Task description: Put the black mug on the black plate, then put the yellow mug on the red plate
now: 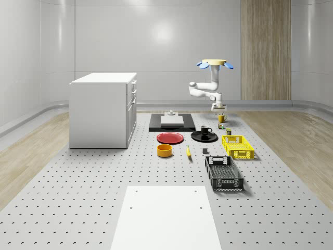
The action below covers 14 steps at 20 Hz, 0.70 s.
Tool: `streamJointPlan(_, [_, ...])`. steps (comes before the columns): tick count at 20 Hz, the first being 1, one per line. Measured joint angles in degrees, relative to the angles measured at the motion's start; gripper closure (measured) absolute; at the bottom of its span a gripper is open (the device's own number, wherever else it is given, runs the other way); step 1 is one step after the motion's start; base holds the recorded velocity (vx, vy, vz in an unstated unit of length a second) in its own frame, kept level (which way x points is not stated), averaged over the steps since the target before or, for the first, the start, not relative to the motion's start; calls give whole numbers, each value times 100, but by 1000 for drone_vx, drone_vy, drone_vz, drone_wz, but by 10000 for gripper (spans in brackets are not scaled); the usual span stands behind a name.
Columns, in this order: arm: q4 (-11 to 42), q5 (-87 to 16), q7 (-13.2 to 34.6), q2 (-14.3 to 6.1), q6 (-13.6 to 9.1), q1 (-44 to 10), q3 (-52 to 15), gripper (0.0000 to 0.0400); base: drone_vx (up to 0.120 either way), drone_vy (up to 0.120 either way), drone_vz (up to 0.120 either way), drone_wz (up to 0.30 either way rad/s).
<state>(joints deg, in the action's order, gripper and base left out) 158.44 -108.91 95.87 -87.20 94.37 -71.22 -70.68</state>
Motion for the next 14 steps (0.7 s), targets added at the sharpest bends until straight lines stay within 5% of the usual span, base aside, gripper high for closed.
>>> streamJointPlan(14, [0, 3, 2, -7, 7, -3, -1, 0, -120, 6, 0, 0])
